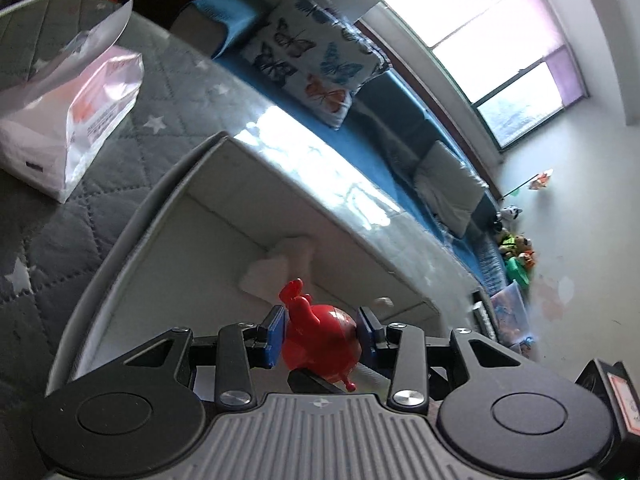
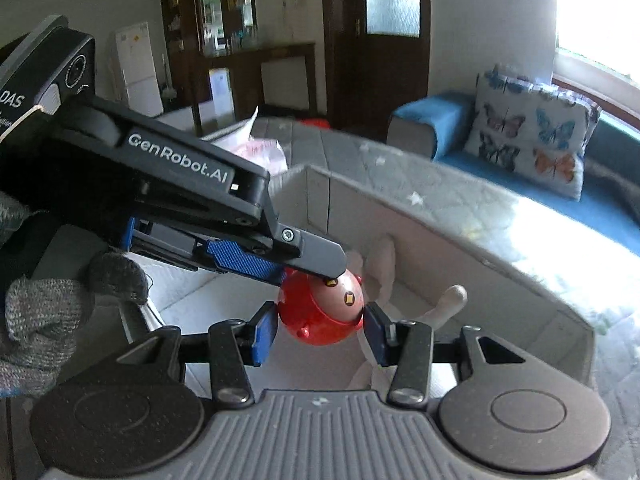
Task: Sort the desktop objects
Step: 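Carry the red round toy into the box and release it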
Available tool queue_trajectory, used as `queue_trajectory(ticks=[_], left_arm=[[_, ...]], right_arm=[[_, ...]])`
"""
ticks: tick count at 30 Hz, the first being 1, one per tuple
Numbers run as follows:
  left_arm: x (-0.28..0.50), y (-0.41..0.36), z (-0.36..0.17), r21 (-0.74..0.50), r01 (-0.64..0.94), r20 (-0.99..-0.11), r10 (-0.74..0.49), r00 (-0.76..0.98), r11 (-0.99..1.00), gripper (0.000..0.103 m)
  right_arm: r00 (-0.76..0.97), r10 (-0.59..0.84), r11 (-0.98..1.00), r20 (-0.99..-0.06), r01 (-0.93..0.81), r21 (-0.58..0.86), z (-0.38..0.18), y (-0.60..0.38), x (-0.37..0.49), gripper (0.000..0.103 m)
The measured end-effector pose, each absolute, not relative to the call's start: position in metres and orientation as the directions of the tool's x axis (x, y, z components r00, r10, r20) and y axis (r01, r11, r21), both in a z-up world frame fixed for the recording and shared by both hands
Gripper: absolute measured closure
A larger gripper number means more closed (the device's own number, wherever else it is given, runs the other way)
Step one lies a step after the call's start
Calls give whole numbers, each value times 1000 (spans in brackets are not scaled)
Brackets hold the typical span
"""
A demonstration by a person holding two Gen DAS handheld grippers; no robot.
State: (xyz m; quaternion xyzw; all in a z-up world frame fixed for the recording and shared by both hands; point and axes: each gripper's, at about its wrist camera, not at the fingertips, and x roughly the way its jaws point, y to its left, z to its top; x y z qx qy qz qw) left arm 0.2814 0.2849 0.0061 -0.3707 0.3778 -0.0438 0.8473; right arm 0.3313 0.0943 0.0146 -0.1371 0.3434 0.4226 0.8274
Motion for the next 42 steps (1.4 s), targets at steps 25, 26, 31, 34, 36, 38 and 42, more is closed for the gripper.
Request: queue_trajectory(ticks=[25, 26, 31, 34, 36, 38, 42], left_arm=[[259, 281, 21, -586, -226, -637, -269, 723, 778, 63], [256, 278, 24, -580, -221, -635, -266, 725, 784, 63], [241, 263, 39, -556, -185, -622, -258, 739, 810, 63], [228, 251, 48, -531, -164, -615, -245, 749, 831, 63], [219, 241, 54, -511, -147, -612, -239, 754, 847, 63], [209, 231, 59, -495, -127, -605, -235, 761, 860, 63], [188, 210, 68, -467, -85, -586, -235, 776, 880, 63]], right_arm=[[407, 572, 595, -713, -803, 18, 22, 96, 309, 54], [412, 577, 596, -706, -802, 19, 26, 94, 307, 54], [429, 594, 597, -681, -802, 15, 43, 80, 291, 52], [452, 597, 606, -663, -796, 3, 49, 69, 278, 45], [460, 604, 609, -651, -793, 5, 53, 60, 268, 45], [468, 609, 614, -640, -789, 7, 58, 49, 257, 44], [506, 607, 626, -613, -779, -23, 64, 29, 234, 34]])
